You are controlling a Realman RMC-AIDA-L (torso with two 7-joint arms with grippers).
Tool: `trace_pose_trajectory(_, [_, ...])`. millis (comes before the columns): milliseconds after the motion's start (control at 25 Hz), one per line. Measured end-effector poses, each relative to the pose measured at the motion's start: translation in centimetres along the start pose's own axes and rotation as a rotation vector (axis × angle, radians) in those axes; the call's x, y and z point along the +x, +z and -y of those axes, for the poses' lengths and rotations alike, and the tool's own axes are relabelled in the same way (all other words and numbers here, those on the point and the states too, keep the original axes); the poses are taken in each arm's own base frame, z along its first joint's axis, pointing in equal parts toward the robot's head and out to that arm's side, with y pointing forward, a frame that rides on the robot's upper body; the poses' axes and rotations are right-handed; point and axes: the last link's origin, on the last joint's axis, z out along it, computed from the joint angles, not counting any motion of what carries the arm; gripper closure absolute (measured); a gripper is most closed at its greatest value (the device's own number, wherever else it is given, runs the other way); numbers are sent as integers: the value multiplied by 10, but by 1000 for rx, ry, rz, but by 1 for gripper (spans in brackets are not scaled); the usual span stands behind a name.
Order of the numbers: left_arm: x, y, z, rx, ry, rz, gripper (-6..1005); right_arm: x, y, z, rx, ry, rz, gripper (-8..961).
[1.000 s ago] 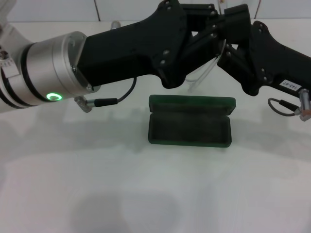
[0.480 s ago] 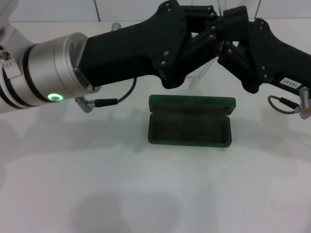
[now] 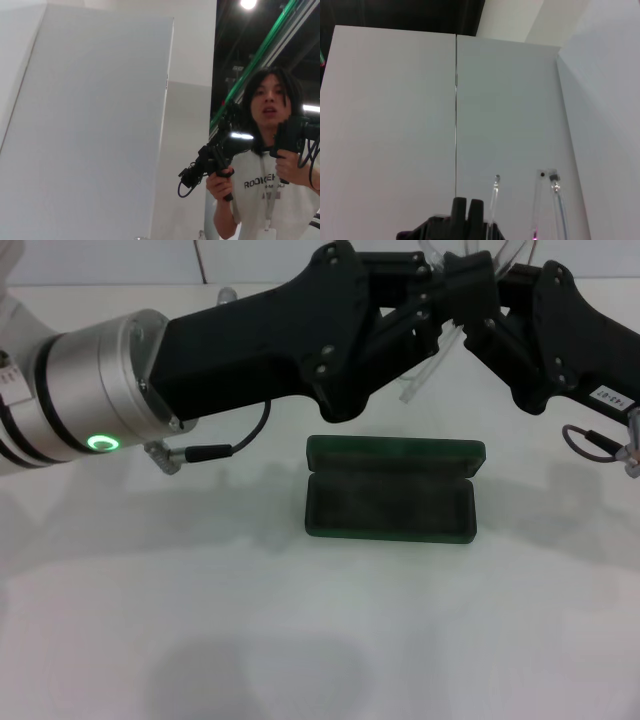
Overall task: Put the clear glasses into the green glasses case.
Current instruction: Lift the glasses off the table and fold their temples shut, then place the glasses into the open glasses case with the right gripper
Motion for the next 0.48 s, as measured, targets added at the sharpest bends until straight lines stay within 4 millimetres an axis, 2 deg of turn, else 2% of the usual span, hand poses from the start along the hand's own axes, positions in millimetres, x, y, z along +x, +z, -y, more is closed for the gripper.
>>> trace_pose_trajectory(480, [-4,-6,6,43,-7,-15,945,1,2,-2,-14,5,0,839])
